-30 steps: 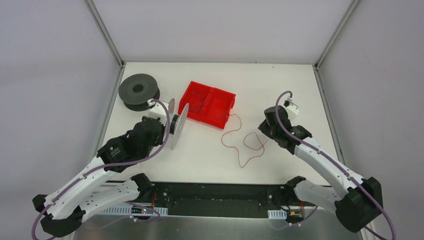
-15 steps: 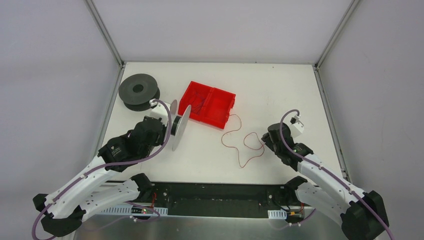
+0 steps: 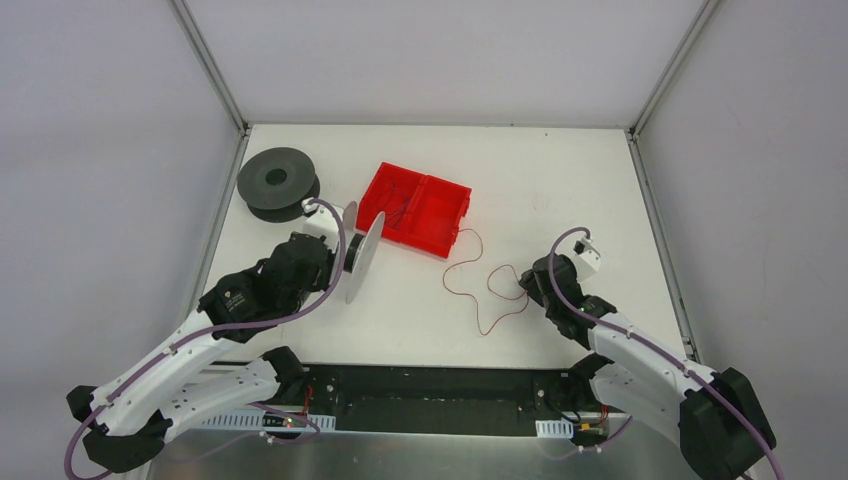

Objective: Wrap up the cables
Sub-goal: Place the cable reel at the center of the board.

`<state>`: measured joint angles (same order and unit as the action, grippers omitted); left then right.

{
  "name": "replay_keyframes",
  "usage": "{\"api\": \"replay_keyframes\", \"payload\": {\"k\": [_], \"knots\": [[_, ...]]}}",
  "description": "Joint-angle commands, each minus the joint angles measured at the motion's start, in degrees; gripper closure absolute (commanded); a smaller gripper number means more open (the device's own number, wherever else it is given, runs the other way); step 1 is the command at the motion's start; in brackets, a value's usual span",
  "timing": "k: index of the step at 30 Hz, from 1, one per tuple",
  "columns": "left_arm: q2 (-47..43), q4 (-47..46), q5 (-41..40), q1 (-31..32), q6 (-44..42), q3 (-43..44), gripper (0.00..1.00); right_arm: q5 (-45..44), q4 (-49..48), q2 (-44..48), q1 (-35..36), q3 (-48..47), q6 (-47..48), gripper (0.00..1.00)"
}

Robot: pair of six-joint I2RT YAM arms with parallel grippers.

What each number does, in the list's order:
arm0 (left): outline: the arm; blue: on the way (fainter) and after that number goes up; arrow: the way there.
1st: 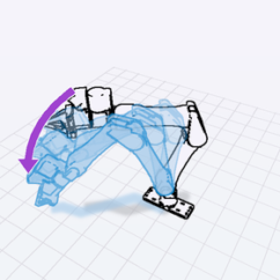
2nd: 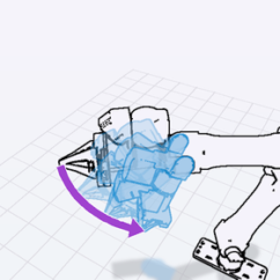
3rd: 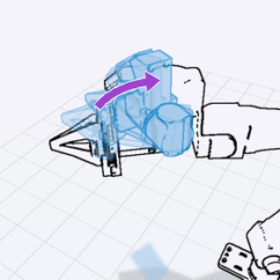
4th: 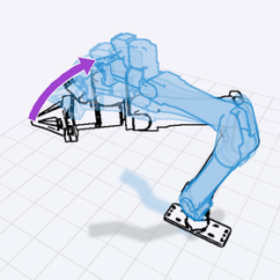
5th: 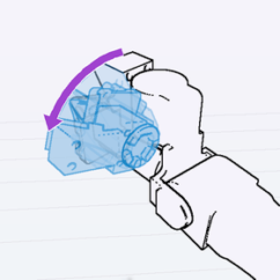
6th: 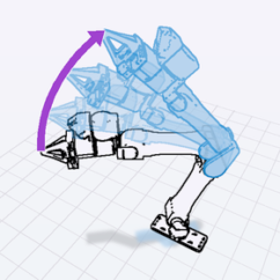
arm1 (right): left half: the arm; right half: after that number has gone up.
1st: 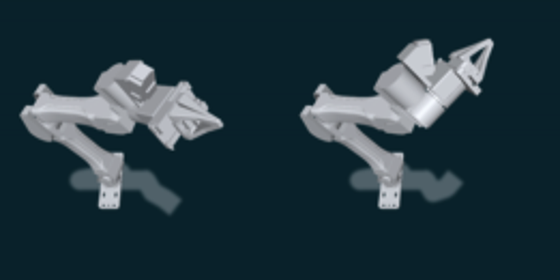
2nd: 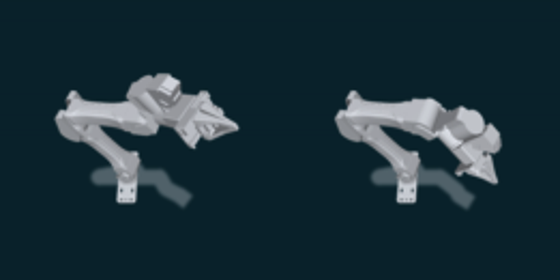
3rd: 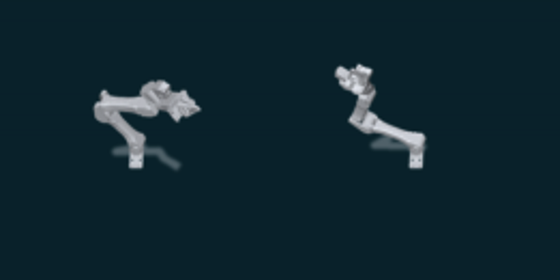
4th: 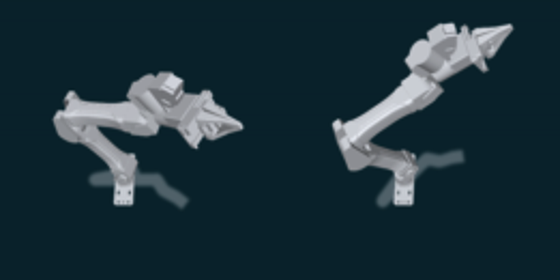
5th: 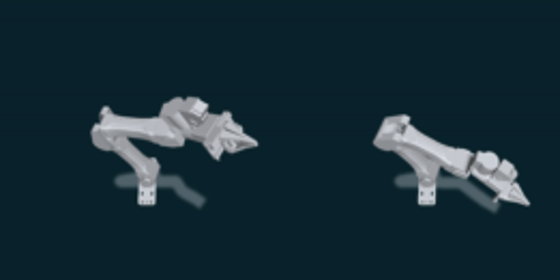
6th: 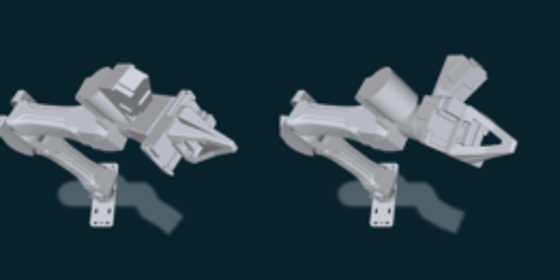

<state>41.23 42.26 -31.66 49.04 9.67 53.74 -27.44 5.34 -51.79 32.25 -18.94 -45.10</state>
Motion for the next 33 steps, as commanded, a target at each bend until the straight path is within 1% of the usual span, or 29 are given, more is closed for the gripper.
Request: {"api": "replay_keyframes", "payload": {"k": [1, 11, 13, 16, 17, 19, 20, 21, 24, 28, 30, 33], "knots": [[0.0, -4.3, 0.0, -0.2, 0.1, 0.9, 1.0, -2.4, -4.7, -1.3, 0.2, 0.3, 0.7, 0.56], [1.0, -4.2, 1.8, -0.2, 0.2, 1.1, 1.0, -3.2, -5.1, -6.6, 0.2, 0.6, -2.0, 0.58], [1.2, -4.2, 2.1, -0.2, 0.2, 1.1, 1.0, -3.4, -6.4, -7.1, 0.3, 0.7, -1.9, 0.66], [1.6, -4.2, 3.2, -0.2, 0.3, 1.2, 1.0, -4.2, -6.2, -6.2, 0.3, 0.0, 1.0, 0.88], [1.8, -4.2, 3.8, -0.2, 0.4, 1.1, 1.0, -4.7, -5.7, -5.3, 0.3, -0.6, 2.6, 0.92], [2.4, -4.2, 5.4, -0.2, 0.9, 1.3, 1.0, -5.3, -3.8, -3.1, 0.4, -2.9, 7.8, 0.98], [2.9, -4.2, 6.7, -0.2, 1.2, 1.6, 1.0, -4.5, -3.8, -2.0, 0.4, -4.5, 12.4, 0.99], [3.4, -4.2, 7.9, -0.2, 1.3, 1.8, 1.0, -2.5, -4.2, -1.3, 0.5, -6.4, 16.7, 1.0], [5.4, -4.2, 10.8, -0.2, 1.5, 2.6, 1.0, 7.0, -5.1, -1.2, 2.0, -13.1, 28.2, 1.0], [7.6, -4.2, 12.6, -0.2, 1.2, 3.2, 1.0, 9.6, -2.2, -4.5, 7.4, -24.0, 40.8, 1.0], [8.4, -4.2, 13.3, -0.2, 1.1, 3.4, 1.0, 10.5, -3.4, -6.2, 10.1, -27.1, 47.9, 1.0], [9.6, -4.2, 14.3, -0.2, 1.2, 3.7, 1.0, 12.6, -8.1, -7.9, 14.2, -29.5, 58.5, 1.0]]}}
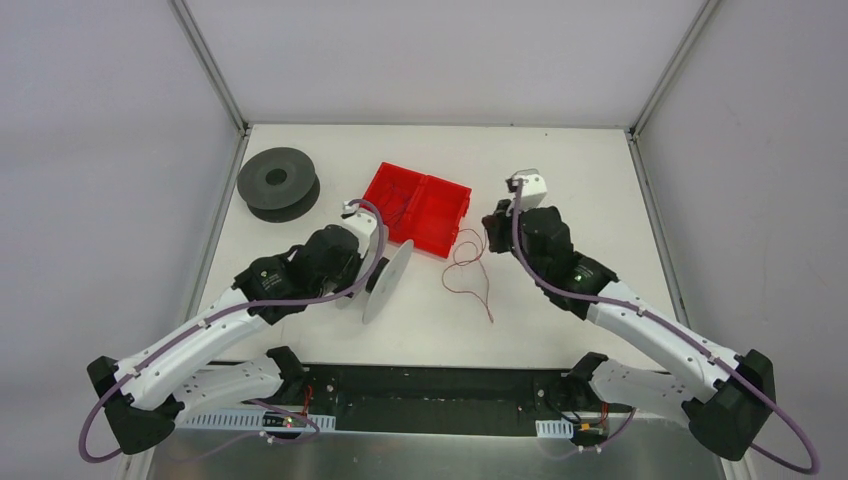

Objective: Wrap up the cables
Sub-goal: Place the cable reel at the center of the board.

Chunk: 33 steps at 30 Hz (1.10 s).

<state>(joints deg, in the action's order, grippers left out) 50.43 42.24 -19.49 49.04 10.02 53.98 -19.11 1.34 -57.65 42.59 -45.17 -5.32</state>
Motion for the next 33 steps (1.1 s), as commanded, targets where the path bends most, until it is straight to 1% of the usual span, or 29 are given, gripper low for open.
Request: {"api": "replay_keyframes", "payload": {"k": [1, 4, 7, 11, 14, 16, 18, 22, 25, 28, 30, 33], "knots": [[0.6, -4.2, 2.4, -0.2, 0.9, 3.5, 1.0, 5.2, -5.8, -2.4, 4.6, -3.8, 21.6, 1.0], [1.1, -4.2, 3.4, -0.2, 0.9, 3.6, 1.0, 9.8, -12.2, -3.6, 6.1, -4.0, 29.7, 1.0], [1.4, -4.4, 4.4, -0.2, 1.3, 3.8, 0.94, 14.2, -16.9, -5.2, 7.1, -4.5, 38.0, 1.0], [2.1, -4.4, 4.8, -0.2, 1.8, 4.0, 0.9, 16.2, -17.8, -8.7, 7.6, -8.3, 42.6, 1.0], [2.3, -4.4, 5.1, -0.2, 2.4, 4.0, 0.85, 19.9, -21.2, -10.7, 8.3, -8.3, 46.3, 1.0], [2.2, -4.4, 5.3, -0.2, 2.9, 4.1, 0.84, 24.8, -24.3, -11.9, 8.9, -7.5, 49.3, 1.0], [2.1, -4.4, 5.6, -0.2, 3.4, 4.0, 0.84, 26.2, -26.6, -13.1, 9.2, -7.4, 50.8, 1.0], [2.2, -4.4, 6.0, -0.2, 3.7, 4.1, 0.83, 28.2, -28.1, -15.9, 9.4, -9.1, 55.3, 1.0], [2.4, -4.4, 7.0, -0.2, 3.9, 4.1, 0.83, 28.2, -28.3, -17.6, 9.5, -10.8, 55.7, 1.0], [1.9, -4.4, 7.5, -0.2, 3.9, 4.0, 0.8, 29.1, -27.0, -17.0, 10.4, -11.4, 51.4, 1.0], [0.9, -4.5, 7.4, -0.2, 3.6, 4.3, 0.76, 30.9, -25.6, -15.4, 10.8, -10.8, 47.6, 1.0], [-0.8, -4.8, 7.1, -0.3, 2.9, 5.9, 0.67, 34.3, -24.6, -12.3, 10.9, -8.3, 46.0, 1.0]]}}
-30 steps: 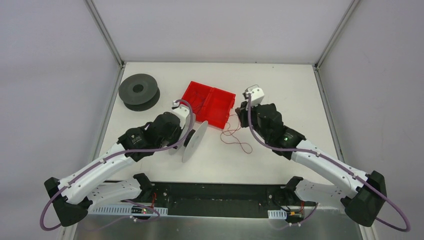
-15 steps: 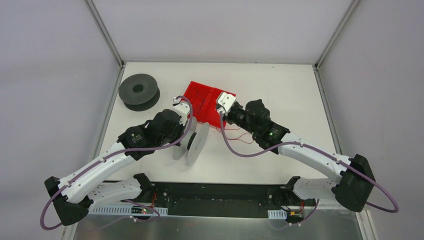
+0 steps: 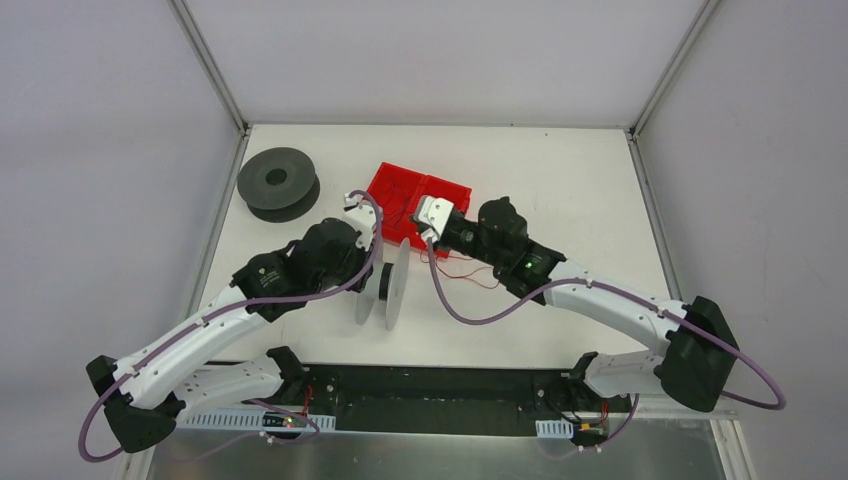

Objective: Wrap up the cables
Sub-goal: Place the cable reel at the center of the board.

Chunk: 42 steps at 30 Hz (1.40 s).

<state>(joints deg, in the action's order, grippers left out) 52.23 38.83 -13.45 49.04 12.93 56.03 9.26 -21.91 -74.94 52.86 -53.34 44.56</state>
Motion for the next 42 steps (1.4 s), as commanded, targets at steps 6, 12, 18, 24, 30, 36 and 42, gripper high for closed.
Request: {"api": "replay_keyframes", "payload": {"k": [6, 12, 18, 24, 30, 36, 42], "knots": [[-4.0, -4.9, 6.4, -0.3, -3.1, 6.4, 0.59, 4.7, 3.0, 7.1, 0.7, 1.2, -5.7, 1.0], [-4.9, -9.5, 13.1, -0.3, -6.6, 6.2, 0.53, 2.5, 0.4, 9.5, 0.8, 1.4, -16.6, 1.0], [-4.2, -16.7, 19.6, -0.3, -7.9, 4.6, 0.48, 3.6, -2.6, 11.8, 0.8, 1.2, -27.6, 1.0], [-1.6, -20.7, 19.1, -0.3, -6.1, 4.3, 0.46, 4.1, -4.3, 13.5, 0.8, 1.7, -35.6, 1.0], [1.7, -26.1, 19.5, -0.3, -2.2, 3.8, 0.45, 5.2, -6.0, 13.9, 1.1, 1.7, -41.0, 1.0], [2.3, -34.7, 20.2, -0.3, 0.2, 1.0, 0.45, 5.6, -7.4, 13.2, 1.8, 1.7, -43.8, 1.0], [2.3, -36.4, 18.0, -0.3, 2.0, -0.2, 0.85, 4.1, -7.5, 14.5, 2.1, 2.2, -46.4, 1.0]]}}
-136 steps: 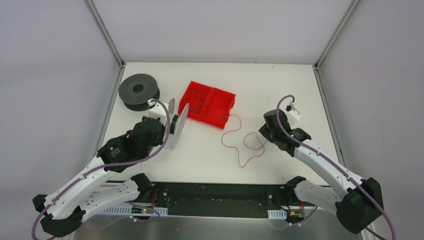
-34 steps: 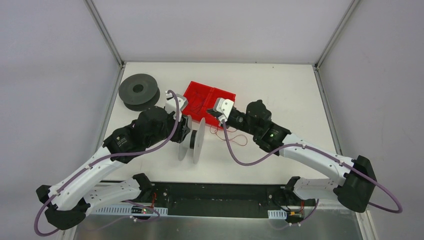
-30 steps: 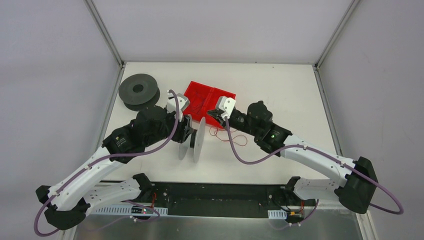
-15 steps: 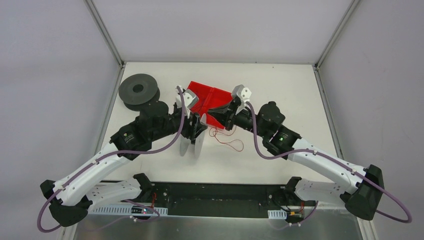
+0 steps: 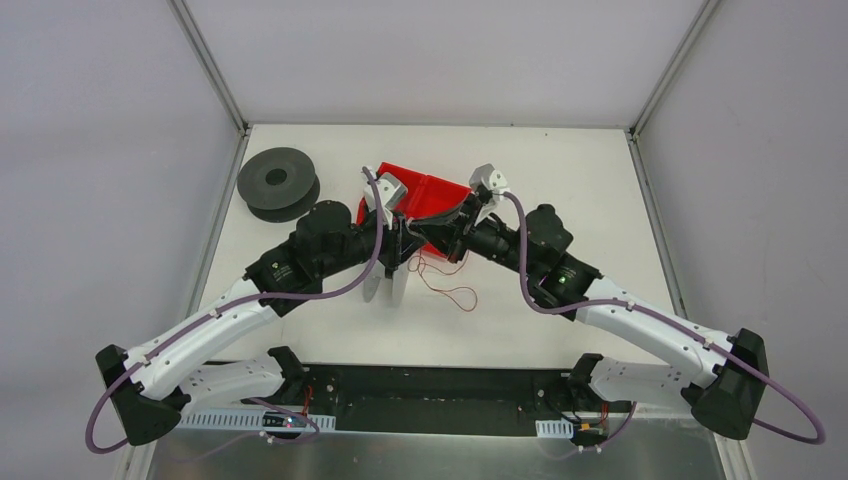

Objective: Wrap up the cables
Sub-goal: Place the cable reel at the center of the board.

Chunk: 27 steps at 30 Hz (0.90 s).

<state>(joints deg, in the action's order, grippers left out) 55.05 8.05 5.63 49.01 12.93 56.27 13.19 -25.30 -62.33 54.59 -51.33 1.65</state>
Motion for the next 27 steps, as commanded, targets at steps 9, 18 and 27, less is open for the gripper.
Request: {"api": "replay_keyframes", "payload": {"k": [9, 18, 27], "knots": [[-1.7, -5.9, -2.0, -0.2, 7.1, -1.2, 1.0, -5.7, -10.3, 12.0, 0.4, 13.8, -0.2, 0.55], [-3.7, -11.6, 2.4, -0.3, 13.2, -2.7, 1.0, 0.2, -16.3, 7.8, 0.4, 16.8, 5.7, 0.51], [-6.4, -13.7, 2.3, -0.3, 14.9, -4.8, 1.0, -3.1, -23.9, 3.8, 0.5, 17.1, 2.0, 0.66]]}}
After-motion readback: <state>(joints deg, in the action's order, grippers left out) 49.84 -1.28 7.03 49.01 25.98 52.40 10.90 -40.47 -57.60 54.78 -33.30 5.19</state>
